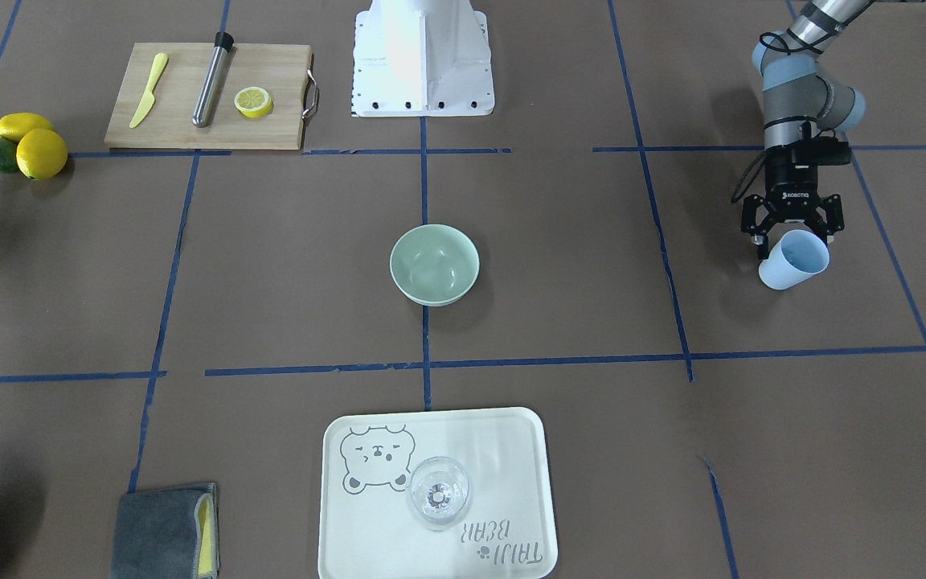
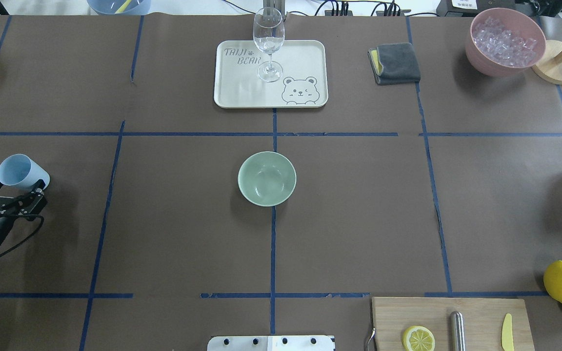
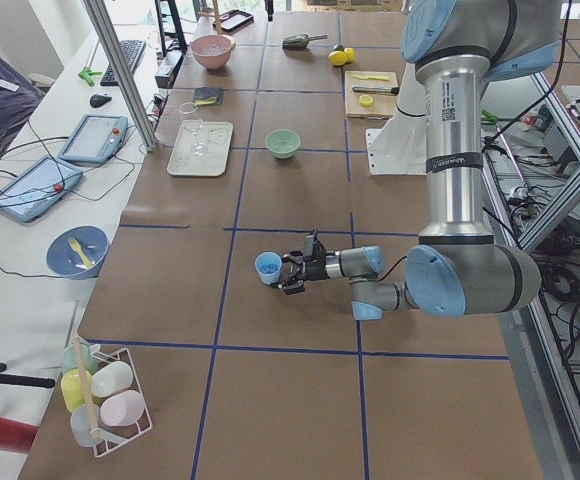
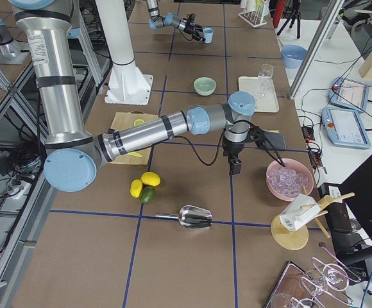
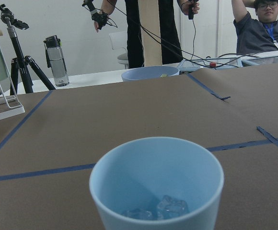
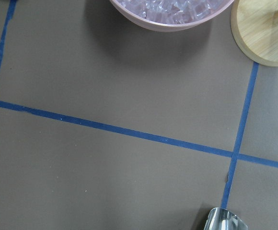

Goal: Pour ice into bowl

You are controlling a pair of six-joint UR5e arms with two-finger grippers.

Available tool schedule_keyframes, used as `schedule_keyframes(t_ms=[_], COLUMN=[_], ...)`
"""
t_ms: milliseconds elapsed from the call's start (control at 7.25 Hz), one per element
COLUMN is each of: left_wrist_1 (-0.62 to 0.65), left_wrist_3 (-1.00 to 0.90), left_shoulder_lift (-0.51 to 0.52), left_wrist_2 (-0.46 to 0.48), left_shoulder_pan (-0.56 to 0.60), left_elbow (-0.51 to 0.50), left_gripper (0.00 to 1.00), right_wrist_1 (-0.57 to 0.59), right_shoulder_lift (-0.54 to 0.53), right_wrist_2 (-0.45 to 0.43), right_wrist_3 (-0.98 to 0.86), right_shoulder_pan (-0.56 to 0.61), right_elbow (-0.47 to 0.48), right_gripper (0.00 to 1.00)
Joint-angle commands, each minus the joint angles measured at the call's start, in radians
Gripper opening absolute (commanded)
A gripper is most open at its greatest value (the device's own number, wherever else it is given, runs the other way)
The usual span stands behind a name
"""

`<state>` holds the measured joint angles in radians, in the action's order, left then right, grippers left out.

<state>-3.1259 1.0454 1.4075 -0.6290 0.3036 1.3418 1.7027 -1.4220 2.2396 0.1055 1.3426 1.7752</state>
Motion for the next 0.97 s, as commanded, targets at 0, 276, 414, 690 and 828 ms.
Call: schedule_keyframes(t_ms=[0,276,414,690,828], left_wrist_1=[0.004,0.009,0.009,0.009,0.010], left_wrist_3=[0.001,-0.002,-0.002,-0.002,-0.002], left_shoulder_lift=[0.002,0.036,0.082,0.085,0.082], left_wrist_2=[-0.001,0.000,0.000,-0.001,-0.004], left_shoulder_pan=[0.026,0.026,0.026,0.031,0.060], left_elbow=[-0.004,-0.025,-0.065,-0.069,-0.069], left_gripper=[1.00,1.00,1.00,1.00,1.00], right_wrist_1=[0.000,-0.002,-0.002,-0.002,-0.002], right_shoulder_lift=[0.000,0.000,0.000,0.000,0.000], right_wrist_2=[0.000,-0.002,-0.002,-0.002,0.000], right_wrist_3=[-0.001,-0.001,-0.001,-0.001,-0.003], right_shoulder_pan=[0.001,0.007,0.012,0.017,0.020], right_elbow=[0.001,0.001,0.001,0.003,0.003], right_gripper=[1.00,1.00,1.00,1.00,1.00])
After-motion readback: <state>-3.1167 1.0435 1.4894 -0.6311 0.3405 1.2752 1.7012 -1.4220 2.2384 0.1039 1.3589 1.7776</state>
